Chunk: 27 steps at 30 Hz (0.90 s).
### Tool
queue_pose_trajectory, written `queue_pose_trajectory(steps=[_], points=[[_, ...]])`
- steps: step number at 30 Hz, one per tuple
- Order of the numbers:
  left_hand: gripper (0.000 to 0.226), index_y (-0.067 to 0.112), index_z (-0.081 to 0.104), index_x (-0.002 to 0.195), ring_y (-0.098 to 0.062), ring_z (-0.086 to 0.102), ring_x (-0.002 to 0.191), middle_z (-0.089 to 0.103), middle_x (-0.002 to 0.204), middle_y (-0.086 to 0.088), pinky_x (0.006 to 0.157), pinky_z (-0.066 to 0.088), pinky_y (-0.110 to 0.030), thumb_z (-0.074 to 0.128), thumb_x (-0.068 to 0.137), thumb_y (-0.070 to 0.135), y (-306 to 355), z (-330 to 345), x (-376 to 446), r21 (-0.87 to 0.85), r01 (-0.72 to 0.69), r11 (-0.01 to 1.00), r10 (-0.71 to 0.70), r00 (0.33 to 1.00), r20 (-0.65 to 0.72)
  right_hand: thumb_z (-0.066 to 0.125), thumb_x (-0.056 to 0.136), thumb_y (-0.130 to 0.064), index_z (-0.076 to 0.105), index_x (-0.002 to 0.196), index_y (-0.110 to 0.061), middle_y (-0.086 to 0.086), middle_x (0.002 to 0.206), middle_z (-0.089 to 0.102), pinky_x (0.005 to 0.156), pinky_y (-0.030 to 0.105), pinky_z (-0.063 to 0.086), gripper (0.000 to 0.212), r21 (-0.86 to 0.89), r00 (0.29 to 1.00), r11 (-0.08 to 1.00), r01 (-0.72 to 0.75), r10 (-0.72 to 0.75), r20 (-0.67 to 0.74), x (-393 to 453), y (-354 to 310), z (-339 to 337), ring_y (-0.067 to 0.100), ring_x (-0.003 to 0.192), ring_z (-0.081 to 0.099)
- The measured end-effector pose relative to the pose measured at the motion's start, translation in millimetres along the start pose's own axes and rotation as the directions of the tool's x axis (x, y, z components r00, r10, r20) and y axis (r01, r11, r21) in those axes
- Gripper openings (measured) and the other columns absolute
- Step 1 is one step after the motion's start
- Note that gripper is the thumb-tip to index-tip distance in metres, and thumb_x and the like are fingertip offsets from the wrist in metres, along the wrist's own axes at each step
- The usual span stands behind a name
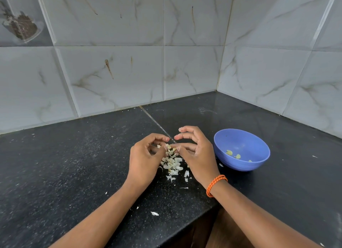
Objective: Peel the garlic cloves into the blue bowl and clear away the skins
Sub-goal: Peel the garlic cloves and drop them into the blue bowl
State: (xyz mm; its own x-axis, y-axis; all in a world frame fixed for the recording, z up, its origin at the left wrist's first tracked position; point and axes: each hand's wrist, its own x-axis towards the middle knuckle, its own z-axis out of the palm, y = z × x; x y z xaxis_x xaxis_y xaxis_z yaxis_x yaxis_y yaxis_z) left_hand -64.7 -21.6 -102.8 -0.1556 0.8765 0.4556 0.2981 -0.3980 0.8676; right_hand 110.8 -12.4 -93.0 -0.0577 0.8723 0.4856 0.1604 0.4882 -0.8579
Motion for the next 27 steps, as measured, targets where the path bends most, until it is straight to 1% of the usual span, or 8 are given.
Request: queue_pose_trajectory(steps=[3,10,12,15,19,22,24,27], points=[[0.025,0.035,0.078,0.103,-0.017,0.074,0.074,0.078,0.094,0.015,0.074,0.064,-0.045,0.076,0.099,0.010,-1,0,0,0.079,-0.013,0.997,0.014,1.000,-0.023,0.068,0.093,0.011,0.059,0.127,-0.020,0.000,0.116,0.072,0.086,0.044,0.065,0.047,-0.041,1.000,0.999,0.023,-0.023,-0.009,0,-3,0,0.015,0.094,0.080],[0.022,0.041,0.080,0.102,-0.005,0.072,0.079,0.076,0.084,0.022,0.072,0.062,-0.039,0.075,0.097,0.020,-1,0,-1,0.299,-0.026,0.954,0.039,0.999,-0.037,0.067,0.091,0.015,0.061,0.131,-0.023,-0.004,0.117,0.068,0.081,0.026,0.063,0.055,-0.226,0.982,0.956,0.188,-0.178,0.064,5,-28,-4,0.004,0.092,0.077],[0.023,0.042,0.081,0.104,-0.003,0.073,0.080,0.076,0.083,0.024,0.071,0.062,-0.037,0.076,0.096,0.021,0,-1,-1,0.326,-0.026,0.945,0.036,0.999,-0.026,0.067,0.091,0.015,0.062,0.128,-0.022,-0.003,0.117,0.068,0.081,0.024,0.063,0.053,-0.250,0.980,0.948,0.198,-0.189,0.058,12,-36,-13,0.003,0.091,0.077],[0.022,0.043,0.082,0.105,0.000,0.074,0.078,0.078,0.080,0.022,0.073,0.064,-0.038,0.078,0.096,0.024,-2,-1,-1,0.326,-0.013,0.945,0.020,1.000,-0.016,0.069,0.090,0.016,0.064,0.123,-0.019,-0.001,0.120,0.069,0.083,0.025,0.064,0.048,-0.259,0.987,0.953,0.159,-0.163,0.008,20,-43,-35,0.003,0.090,0.078],[0.020,0.043,0.081,0.100,-0.003,0.073,0.073,0.076,0.078,0.026,0.070,0.063,-0.036,0.085,0.092,0.025,1,-2,-2,0.313,-0.009,0.950,0.010,1.000,-0.004,0.070,0.089,0.015,0.066,0.118,-0.020,0.002,0.118,0.070,0.080,0.015,0.059,0.045,-0.343,0.987,0.935,0.091,-0.130,-0.091,24,-45,-72,0.002,0.086,0.077],[0.020,0.042,0.080,0.095,-0.008,0.070,0.067,0.075,0.079,0.023,0.065,0.059,-0.032,0.088,0.089,0.025,2,-3,-2,0.308,-0.012,0.951,0.013,1.000,-0.003,0.074,0.089,0.010,0.067,0.112,-0.024,-0.001,0.114,0.070,0.069,0.012,0.057,0.042,-0.429,0.987,0.903,-0.001,-0.068,-0.145,28,-40,-95,0.003,0.079,0.076],[0.020,0.042,0.080,0.093,-0.007,0.068,0.065,0.074,0.080,0.023,0.061,0.055,-0.029,0.089,0.088,0.025,2,-3,-2,0.303,0.000,0.953,0.004,1.000,-0.015,0.078,0.087,0.006,0.069,0.110,-0.024,-0.002,0.108,0.069,0.059,0.013,0.055,0.039,-0.474,0.985,0.879,-0.056,-0.028,-0.170,29,-34,-104,0.007,0.076,0.073],[0.014,0.041,0.080,0.090,-0.005,0.067,0.065,0.075,0.081,0.025,0.060,0.053,-0.029,0.085,0.092,0.028,2,-3,-1,0.292,0.023,0.956,-0.010,0.999,-0.047,0.075,0.091,0.006,0.071,0.105,-0.023,-0.001,0.100,0.069,0.061,0.020,0.058,0.032,-0.493,0.979,0.866,-0.085,-0.020,-0.204,28,-27,-108,0.006,0.079,0.069]])
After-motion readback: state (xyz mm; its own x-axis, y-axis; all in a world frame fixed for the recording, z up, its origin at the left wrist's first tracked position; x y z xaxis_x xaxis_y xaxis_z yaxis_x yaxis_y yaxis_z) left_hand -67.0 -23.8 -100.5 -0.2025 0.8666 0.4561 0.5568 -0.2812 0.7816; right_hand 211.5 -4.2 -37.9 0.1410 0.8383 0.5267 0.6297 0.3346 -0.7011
